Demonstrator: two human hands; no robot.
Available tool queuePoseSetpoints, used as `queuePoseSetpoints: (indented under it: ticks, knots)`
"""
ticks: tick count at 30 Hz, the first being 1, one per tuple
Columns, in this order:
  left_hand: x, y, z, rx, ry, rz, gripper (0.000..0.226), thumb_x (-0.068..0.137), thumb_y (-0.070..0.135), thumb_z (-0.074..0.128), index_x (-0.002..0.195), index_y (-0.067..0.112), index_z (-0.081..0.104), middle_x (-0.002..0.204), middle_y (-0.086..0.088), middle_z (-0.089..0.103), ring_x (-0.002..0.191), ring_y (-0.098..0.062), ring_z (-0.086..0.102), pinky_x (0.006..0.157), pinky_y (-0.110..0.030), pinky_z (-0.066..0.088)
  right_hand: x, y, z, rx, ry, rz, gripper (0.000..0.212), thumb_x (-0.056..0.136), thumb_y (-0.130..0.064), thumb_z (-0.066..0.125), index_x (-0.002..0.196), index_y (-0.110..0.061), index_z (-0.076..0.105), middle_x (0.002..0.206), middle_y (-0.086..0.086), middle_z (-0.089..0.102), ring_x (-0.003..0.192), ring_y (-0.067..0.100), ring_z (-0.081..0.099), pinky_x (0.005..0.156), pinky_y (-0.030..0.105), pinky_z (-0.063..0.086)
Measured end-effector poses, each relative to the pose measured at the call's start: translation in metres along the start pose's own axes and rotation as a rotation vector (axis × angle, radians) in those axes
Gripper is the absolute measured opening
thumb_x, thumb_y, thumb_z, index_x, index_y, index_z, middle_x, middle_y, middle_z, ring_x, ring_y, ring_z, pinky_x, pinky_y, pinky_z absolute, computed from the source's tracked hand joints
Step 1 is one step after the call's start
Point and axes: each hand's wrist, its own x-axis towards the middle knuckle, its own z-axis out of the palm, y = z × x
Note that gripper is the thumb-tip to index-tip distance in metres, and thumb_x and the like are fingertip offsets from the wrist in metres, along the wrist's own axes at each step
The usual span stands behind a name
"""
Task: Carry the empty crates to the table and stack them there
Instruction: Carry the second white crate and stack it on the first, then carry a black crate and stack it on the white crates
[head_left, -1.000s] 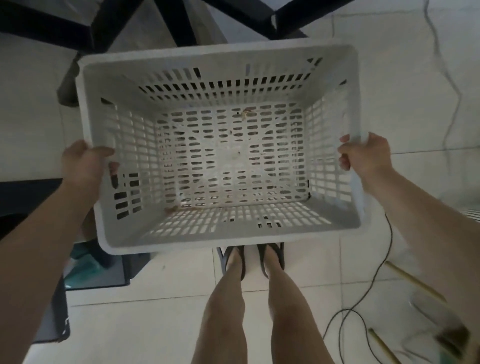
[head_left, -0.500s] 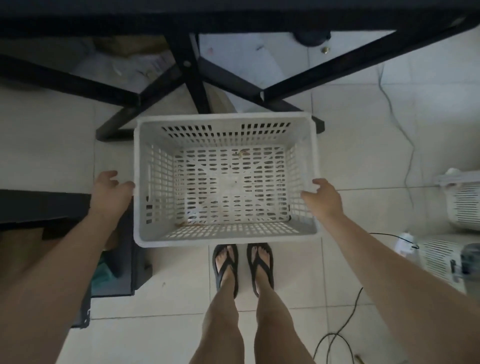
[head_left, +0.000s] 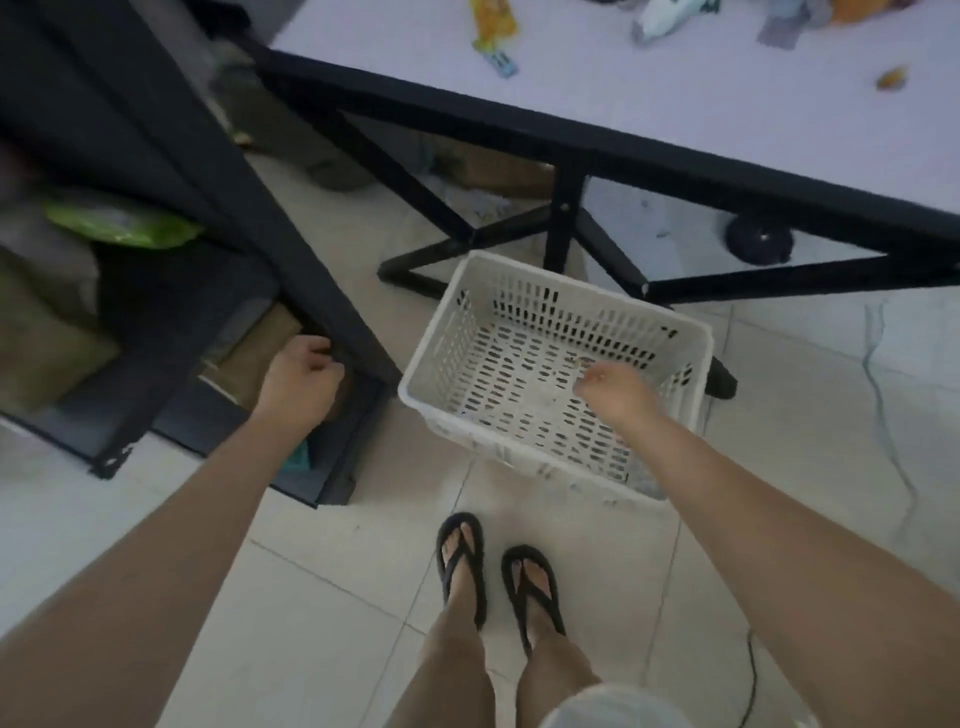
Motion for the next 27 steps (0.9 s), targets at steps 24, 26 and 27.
queuePoseSetpoints:
  ticks: [24, 26, 27]
  knots:
    - [-0.417, -0.486, -0.448, -0.219, 0.782, -0.485, 0.025, 0.086, 0.006, 0.054, 0.109, 0.012, 0.063, 0.100, -0.008, 0.062, 0.086, -0.023, 0.059, 0.074, -0.032, 0.046, -0.426, -0.229, 0.512, -0.449, -0.526, -0.697, 0.024, 0.084, -0.007, 0.059, 0.105, 0.002, 0.066, 0.106, 0.017, 0.066, 0.102, 0.032, 0.059, 0.083, 0.036, 0.047]
    - [-0.425, -0.517, -0.469, -0.238, 0.789, -0.520, 0.024, 0.086, 0.009, 0.053, 0.108, 0.014, 0.063, 0.101, -0.007, 0.061, 0.085, -0.022, 0.058, 0.070, -0.030, 0.046, -0.449, -0.252, 0.552, -0.463, -0.568, -0.747, 0.026, 0.084, -0.007, 0.059, 0.109, -0.001, 0.066, 0.102, 0.015, 0.065, 0.099, 0.029, 0.059, 0.080, 0.033, 0.045]
    - [-0.425, -0.531, -0.480, -0.235, 0.783, -0.532, 0.024, 0.087, 0.010, 0.053, 0.108, 0.014, 0.063, 0.101, -0.006, 0.061, 0.084, -0.021, 0.058, 0.065, -0.028, 0.044, -0.458, -0.263, 0.572, -0.465, -0.595, -0.753, 0.028, 0.084, -0.008, 0.059, 0.110, -0.002, 0.065, 0.099, 0.013, 0.064, 0.094, 0.027, 0.058, 0.078, 0.032, 0.045]
